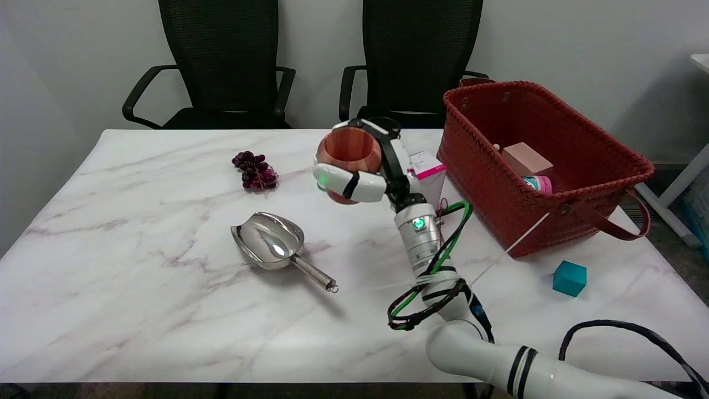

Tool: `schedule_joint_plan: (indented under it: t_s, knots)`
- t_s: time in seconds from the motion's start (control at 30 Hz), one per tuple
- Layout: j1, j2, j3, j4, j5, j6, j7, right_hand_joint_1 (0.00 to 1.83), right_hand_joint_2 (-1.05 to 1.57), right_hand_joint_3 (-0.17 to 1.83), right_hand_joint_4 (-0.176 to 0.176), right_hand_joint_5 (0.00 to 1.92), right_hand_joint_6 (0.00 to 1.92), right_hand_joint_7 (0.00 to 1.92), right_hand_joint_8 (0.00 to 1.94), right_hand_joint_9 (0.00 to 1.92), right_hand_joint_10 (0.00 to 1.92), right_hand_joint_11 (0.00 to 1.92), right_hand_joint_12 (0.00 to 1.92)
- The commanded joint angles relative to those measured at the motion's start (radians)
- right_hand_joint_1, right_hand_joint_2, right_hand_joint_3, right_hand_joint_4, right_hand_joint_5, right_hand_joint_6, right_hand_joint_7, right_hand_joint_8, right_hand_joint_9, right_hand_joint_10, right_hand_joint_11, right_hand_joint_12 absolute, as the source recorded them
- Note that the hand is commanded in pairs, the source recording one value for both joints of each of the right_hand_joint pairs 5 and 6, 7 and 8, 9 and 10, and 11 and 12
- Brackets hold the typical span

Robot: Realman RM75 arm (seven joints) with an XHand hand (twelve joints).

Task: Place the wooden mortar into the brown storage basket.

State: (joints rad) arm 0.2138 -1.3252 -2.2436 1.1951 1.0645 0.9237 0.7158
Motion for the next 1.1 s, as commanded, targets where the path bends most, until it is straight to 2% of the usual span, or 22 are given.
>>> schedule_joint_plan:
  t_s: [0.03, 0.23, 0.5, 0.77, 1.1]
  knots:
    - [-0.027, 0.087, 0.12, 0.225, -0.076, 0.027, -0.103, 1.09, 0.87, 0.54, 0.0, 1.05, 1.05, 1.42, 1.42, 1.34, 1.34, 1.25, 1.25]
    - [-0.027, 0.124, 0.21, 0.276, -0.076, 0.027, -0.163, 1.1, 0.87, 0.55, 0.0, 1.02, 1.02, 1.42, 1.42, 1.35, 1.35, 1.21, 1.21]
    - [-0.027, 0.185, 0.377, 0.281, -0.065, 0.017, -0.163, 1.11, 0.83, 0.62, 0.0, 1.01, 1.01, 1.4, 1.4, 1.33, 1.33, 1.17, 1.17]
    - [-0.035, 0.224, 0.53, 0.223, -0.036, 0.014, -0.178, 1.14, 0.78, 0.63, 0.0, 0.96, 0.96, 1.37, 1.37, 1.32, 1.32, 1.16, 1.16]
    - [-0.043, 0.292, 0.642, 0.104, 0.129, -0.059, -0.256, 1.16, 0.73, 0.64, 0.0, 0.93, 0.93, 1.35, 1.35, 1.3, 1.3, 1.16, 1.16]
